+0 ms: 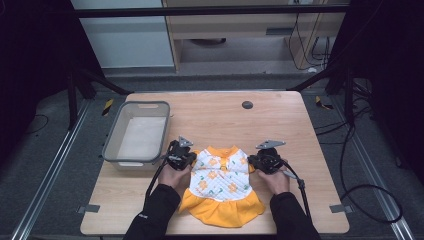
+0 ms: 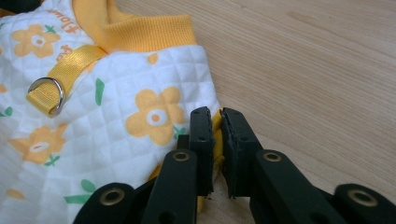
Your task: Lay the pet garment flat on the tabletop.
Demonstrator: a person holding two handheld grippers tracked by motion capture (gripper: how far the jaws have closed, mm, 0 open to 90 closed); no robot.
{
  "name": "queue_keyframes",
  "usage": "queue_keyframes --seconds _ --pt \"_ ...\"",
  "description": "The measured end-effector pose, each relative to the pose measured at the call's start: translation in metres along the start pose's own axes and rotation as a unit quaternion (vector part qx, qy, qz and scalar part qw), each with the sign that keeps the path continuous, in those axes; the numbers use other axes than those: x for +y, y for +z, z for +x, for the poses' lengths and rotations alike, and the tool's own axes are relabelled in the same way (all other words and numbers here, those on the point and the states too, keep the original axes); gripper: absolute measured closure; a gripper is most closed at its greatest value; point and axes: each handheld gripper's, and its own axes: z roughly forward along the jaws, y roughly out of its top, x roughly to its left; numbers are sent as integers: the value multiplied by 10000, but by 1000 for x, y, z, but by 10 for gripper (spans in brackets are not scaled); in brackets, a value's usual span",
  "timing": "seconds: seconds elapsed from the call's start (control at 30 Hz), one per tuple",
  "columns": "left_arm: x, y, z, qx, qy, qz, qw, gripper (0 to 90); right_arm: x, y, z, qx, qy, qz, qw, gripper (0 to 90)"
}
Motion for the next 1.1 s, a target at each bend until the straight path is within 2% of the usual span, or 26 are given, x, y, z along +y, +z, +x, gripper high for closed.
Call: queue_keyframes --seconds 0.13,0.17,0.2,0.27,0.33,0.37,0.4,0.43,0.47,0.5,0.53,0.63,0.67,0.7,0.73,0.77,0.8,0.83,0.9,0.97,1.0,1.07,1.1 --pt "0 -7 4 -158 -122 34 9998 881 1 -4 -2 163 163 6 9997 853" --pt "1 -11 4 -181 -124 -12 9998 882 4 -11 -2 179 133 -105 9997 857" --pt "2 -20 5 -196 -122 -201 9995 882 4 -11 -2 179 133 -105 9997 857" --pt "4 -30 5 -248 -170 -435 9986 882 11 -23 0 244 86 -355 9990 859" --pt "9 -44 6 -339 -161 -762 9964 882 18 -33 2 296 13 -591 9978 859" --pt "13 -50 6 -315 -86 -882 9956 882 22 -39 3 298 -61 -709 9970 859" --pt "19 -56 6 -309 -48 -1009 9944 882 27 -44 5 265 -148 -859 9958 858" --pt "30 -66 6 -281 11 -1254 9917 881 37 -52 6 204 -224 -1163 9928 858" --pt "35 -69 5 -200 85 -1375 9903 881 41 -54 7 129 -243 -1302 9911 857" --pt "35 -69 5 -200 85 -1375 9903 881 41 -54 7 129 -243 -1302 9911 857" --pt "41 -72 6 -114 156 -1444 9893 881 46 -56 7 51 -248 -1441 9892 856" --pt "55 -73 11 74 90 -1661 9860 878 57 -54 4 -298 -245 -1743 9839 853" --pt "60 -70 13 119 36 -1655 9861 874 60 -51 2 -426 -214 -1780 9829 850" --pt "64 -65 16 266 -78 -1678 9854 861 63 -47 0 -542 -200 -1787 9822 838" --pt "66 -61 18 356 -128 -1656 9855 709 68 -38 -4 -730 -159 -1632 9838 769" --pt "68 -56 21 402 -255 -1579 9863 709 68 -38 -4 -730 -159 -1632 9838 769" --pt "68 -53 23 398 -383 -1513 9869 623 69 -35 -6 -862 -177 -1544 9841 729" --pt "67 -52 24 362 -451 -1426 9881 592 70 -33 -6 -960 -168 -1498 9839 699" --pt "63 -56 25 350 -435 -1396 9886 540 69 -38 -8 -936 -130 -1514 9839 671" --pt "57 -63 24 352 -379 -1436 9883 494 66 -51 -6 -851 -171 -1568 9838 625" --pt "55 -68 24 331 -376 -1460 9880 494 66 -51 -6 -851 -171 -1568 9838 625" --pt "49 -79 23 214 -360 -1460 9884 451 64 -62 -4 -794 -209 -1591 9838 599" --pt "45 -85 22 182 -362 -1524 9875 439 62 -68 -4 -754 -209 -1611 9838 577"
